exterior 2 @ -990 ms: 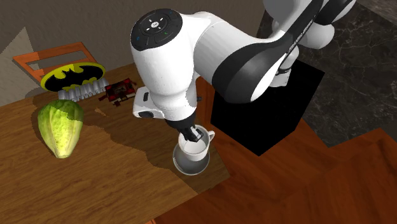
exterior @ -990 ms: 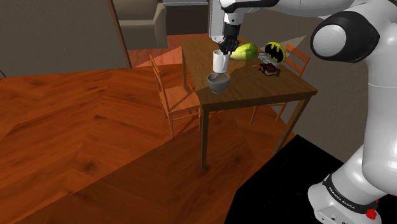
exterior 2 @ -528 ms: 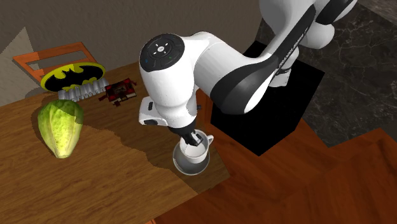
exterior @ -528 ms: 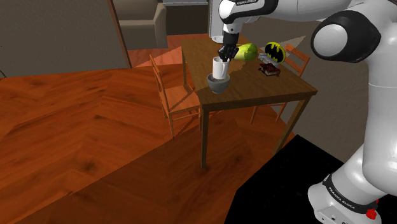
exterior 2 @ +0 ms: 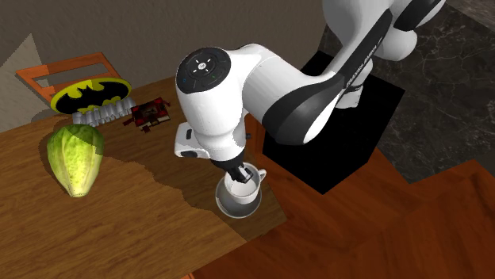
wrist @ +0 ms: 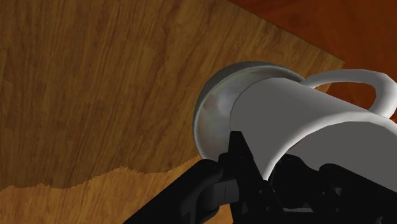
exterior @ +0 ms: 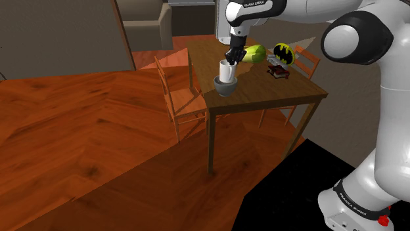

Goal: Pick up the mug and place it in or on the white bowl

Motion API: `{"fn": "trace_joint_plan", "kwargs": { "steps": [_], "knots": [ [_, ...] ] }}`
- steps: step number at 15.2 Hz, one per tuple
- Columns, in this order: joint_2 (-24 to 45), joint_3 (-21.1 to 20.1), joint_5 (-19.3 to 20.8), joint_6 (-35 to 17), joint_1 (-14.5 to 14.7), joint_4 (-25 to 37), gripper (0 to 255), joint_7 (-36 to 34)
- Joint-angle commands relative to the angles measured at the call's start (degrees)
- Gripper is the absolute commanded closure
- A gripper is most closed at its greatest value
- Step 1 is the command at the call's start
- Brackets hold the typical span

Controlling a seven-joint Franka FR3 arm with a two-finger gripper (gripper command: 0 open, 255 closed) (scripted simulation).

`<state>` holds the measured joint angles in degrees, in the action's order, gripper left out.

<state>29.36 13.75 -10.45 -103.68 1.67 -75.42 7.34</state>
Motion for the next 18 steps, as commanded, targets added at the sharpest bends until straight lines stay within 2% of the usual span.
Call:
{"fn": "trace_joint_plan", "kwargs": {
  "steps": [1, 6, 10, 18],
  "knots": [
    [0.0, 0.0, 0.0, 0.0, 0.0, 0.0, 0, 0.0],
    [0.0, 0.0, 0.0, 0.0, 0.0, 0.0, 0, 0.0],
    [0.3, 0.2, 0.1, 7.5, -0.8, 7.8, 0, -0.4],
    [0.3, 0.2, 0.1, 7.4, -0.8, 7.8, 0, -0.4]
  ]
}}
